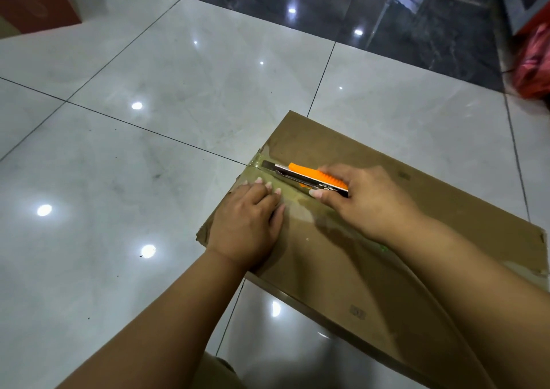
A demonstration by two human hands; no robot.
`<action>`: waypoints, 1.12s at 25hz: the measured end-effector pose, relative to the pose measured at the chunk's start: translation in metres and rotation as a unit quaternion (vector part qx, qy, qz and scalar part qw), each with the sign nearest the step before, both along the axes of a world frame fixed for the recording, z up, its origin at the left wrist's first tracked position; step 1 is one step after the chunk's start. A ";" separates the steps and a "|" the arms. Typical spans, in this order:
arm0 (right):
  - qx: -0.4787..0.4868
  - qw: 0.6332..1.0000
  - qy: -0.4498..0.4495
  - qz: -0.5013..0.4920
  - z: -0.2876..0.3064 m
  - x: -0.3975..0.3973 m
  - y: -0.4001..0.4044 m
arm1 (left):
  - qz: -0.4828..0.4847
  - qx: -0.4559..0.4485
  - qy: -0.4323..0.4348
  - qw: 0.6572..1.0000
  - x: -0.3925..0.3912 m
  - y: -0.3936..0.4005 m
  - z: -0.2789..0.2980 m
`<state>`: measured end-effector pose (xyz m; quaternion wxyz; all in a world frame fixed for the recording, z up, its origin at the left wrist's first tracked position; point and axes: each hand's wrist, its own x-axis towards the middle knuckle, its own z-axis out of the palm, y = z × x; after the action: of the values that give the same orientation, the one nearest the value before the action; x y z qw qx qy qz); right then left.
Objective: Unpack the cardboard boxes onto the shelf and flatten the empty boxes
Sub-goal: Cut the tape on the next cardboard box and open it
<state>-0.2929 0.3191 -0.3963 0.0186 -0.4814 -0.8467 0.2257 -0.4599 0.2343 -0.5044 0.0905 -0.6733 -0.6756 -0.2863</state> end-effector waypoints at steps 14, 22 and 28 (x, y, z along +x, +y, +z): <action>0.076 0.989 -0.095 0.083 0.013 -0.018 0.007 | 0.012 0.013 0.012 1.000 0.000 0.001 0.003; 0.088 0.984 -0.130 0.081 0.012 -0.016 0.006 | 0.007 0.008 0.011 1.000 0.000 0.001 0.007; 0.093 0.983 -0.142 0.072 0.011 -0.006 0.001 | 0.012 -0.002 0.024 1.000 0.001 -0.001 0.010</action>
<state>-0.2989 0.3199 -0.3851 -0.0731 -0.4421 -0.8907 0.0759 -0.4590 0.2330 -0.4941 0.1084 -0.6722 -0.6816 -0.2680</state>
